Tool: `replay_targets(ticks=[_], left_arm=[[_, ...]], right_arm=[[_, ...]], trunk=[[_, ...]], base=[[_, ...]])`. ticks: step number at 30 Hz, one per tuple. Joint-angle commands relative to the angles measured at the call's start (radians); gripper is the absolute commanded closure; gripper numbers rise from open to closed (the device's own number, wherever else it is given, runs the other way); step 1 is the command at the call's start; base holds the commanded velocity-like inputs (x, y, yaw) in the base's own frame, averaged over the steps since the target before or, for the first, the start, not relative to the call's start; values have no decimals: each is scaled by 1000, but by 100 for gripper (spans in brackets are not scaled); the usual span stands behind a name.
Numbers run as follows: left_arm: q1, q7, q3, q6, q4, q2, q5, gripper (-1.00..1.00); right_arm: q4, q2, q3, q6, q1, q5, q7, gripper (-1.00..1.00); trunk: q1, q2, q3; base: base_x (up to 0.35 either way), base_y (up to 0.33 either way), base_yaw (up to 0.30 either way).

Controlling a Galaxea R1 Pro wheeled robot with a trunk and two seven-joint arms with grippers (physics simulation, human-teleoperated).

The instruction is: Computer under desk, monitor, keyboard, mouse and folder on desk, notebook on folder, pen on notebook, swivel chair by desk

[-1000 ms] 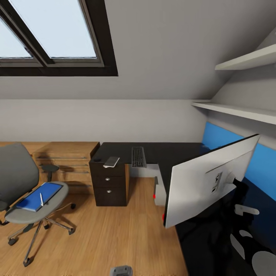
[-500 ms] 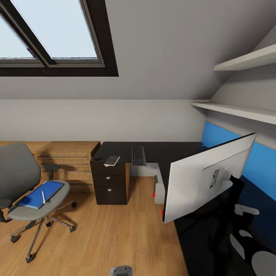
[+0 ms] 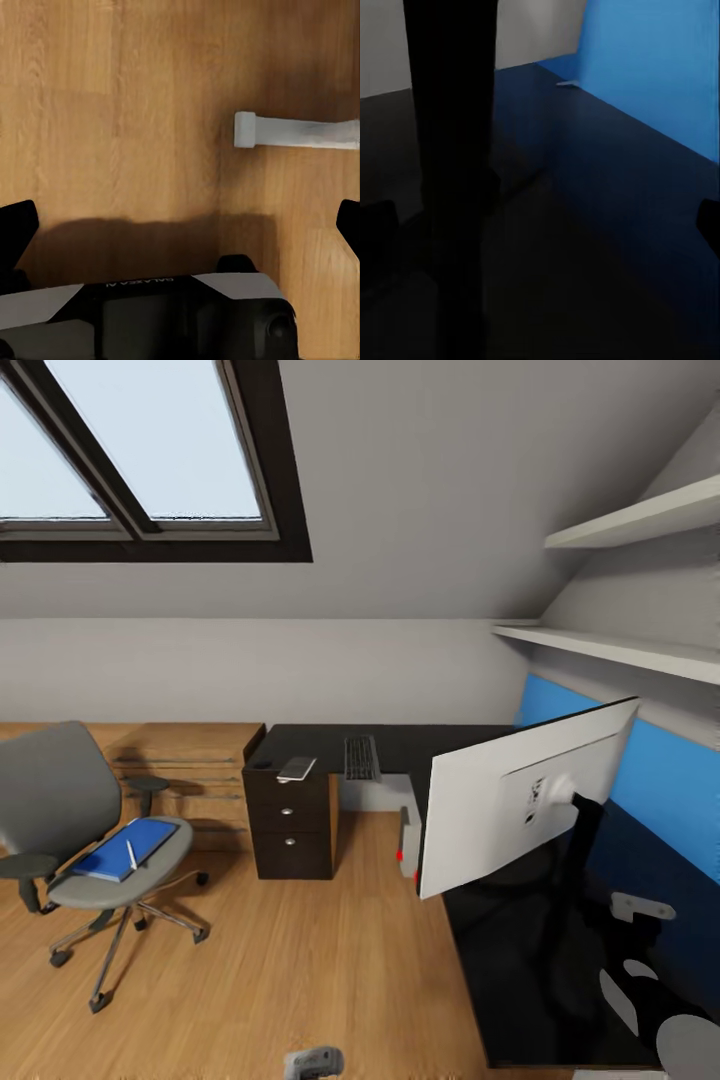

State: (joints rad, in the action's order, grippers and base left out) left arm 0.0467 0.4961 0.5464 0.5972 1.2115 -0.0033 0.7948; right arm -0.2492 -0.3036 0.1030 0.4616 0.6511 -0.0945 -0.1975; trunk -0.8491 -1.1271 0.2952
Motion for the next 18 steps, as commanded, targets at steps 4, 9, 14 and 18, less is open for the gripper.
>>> replay_targets(ticks=[4,9,14,18], left_arm=[[1,11,1,-33,1,0,11,-100],[1,12,-6,-199,-34,7,8,-100],[1,12,-14,-247,-56,10,7,-100],[1,13,-23,-258,-64,10,1,-100]], right_arm=[[1,0,-2,5,1,-10,2,-100],[-65,48,-1,-62,1,-11,1,-100],[-152,61,0,-207,0,-14,2,-100],[-262,65,1,-384,-4,-22,2,-100]], trunk=[[0,-1,1],[0,-1,1],[0,-1,1],[0,-1,1]], base=[[-182,0,0],[-40,0,0],[0,0,0],[0,0,0]])
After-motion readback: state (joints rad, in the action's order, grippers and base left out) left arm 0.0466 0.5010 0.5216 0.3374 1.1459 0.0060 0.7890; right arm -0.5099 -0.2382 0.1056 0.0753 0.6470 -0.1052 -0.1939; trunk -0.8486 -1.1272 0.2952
